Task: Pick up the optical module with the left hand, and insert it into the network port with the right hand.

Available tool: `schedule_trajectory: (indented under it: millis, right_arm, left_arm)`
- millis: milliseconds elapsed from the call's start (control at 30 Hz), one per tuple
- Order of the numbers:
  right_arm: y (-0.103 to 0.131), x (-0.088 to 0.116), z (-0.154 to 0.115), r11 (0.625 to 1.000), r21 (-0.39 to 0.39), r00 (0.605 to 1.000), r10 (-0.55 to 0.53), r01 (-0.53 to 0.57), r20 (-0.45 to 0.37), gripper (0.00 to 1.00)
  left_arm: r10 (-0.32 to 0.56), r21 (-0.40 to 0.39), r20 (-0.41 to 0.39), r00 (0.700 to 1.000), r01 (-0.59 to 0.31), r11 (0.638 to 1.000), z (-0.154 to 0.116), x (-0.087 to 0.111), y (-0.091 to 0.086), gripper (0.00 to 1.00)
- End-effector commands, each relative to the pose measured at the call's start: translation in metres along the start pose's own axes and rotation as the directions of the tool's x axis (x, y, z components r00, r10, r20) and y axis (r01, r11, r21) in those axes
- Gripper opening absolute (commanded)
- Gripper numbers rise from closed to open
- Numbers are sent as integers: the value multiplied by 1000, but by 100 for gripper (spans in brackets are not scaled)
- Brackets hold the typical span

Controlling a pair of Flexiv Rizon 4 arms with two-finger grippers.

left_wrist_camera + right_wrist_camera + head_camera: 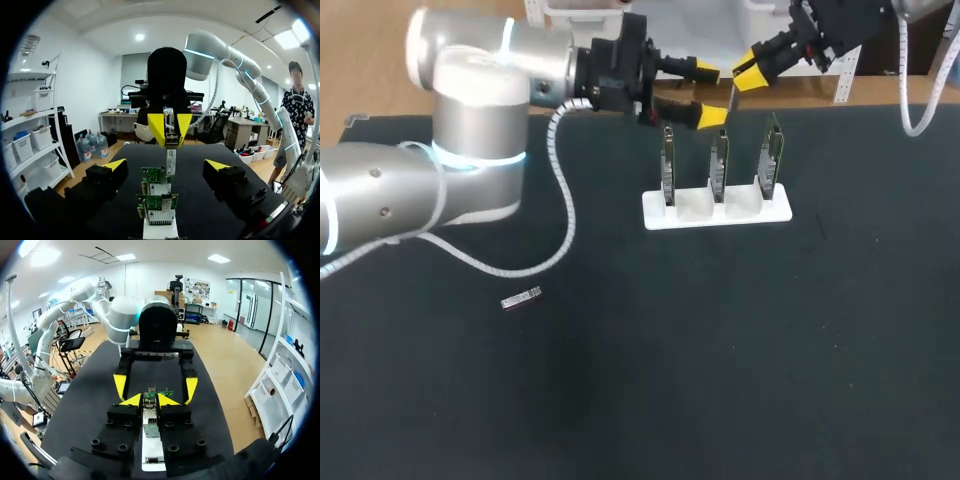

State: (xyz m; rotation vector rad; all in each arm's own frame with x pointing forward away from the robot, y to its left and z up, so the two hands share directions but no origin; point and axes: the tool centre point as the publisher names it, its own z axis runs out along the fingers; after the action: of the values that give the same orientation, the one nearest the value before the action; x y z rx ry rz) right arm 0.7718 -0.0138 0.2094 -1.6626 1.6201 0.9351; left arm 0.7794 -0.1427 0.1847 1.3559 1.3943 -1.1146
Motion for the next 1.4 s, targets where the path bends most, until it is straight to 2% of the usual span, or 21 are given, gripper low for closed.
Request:
schedule_trajectory:
  millis: [33, 200, 433, 500, 767, 967, 1400]
  right_arm:
    - [3, 0, 1, 1000, 1, 1000, 0, 0, 1, 0]
    - [3, 0, 1, 1000, -3, 1000, -1, 1, 3, 0]
    - [4, 0, 0, 1000, -2, 1000, -2, 2, 3, 0]
    - [4, 0, 0, 1000, -3, 1000, -3, 3, 3, 0]
    - [5, 0, 1, 1000, -3, 1000, -4, 4, -1, 0]
    - [5, 0, 1, 1000, -3, 1000, -4, 4, -2, 0]
    - [5, 0, 0, 1000, -2, 1000, -5, 5, 4, 0]
  left_arm:
    - [-4, -39, -84, 996, 0, 999, -19, -10, -18, 100]
    - [-11, -47, -106, 994, 6, 999, -26, -8, -21, 100]
    - [-32, 6, -166, 986, 34, 999, -22, -4, -20, 100]
    - [-72, 11, -157, 985, 74, 997, -20, 0, -19, 100]
    - [-89, 45, -185, 979, 99, 994, -18, 4, -19, 100]
    - [-112, 21, -258, 960, 121, 992, -20, 3, -21, 100]
    - [-135, -17, -305, 943, 136, 991, -21, 7, -27, 100]
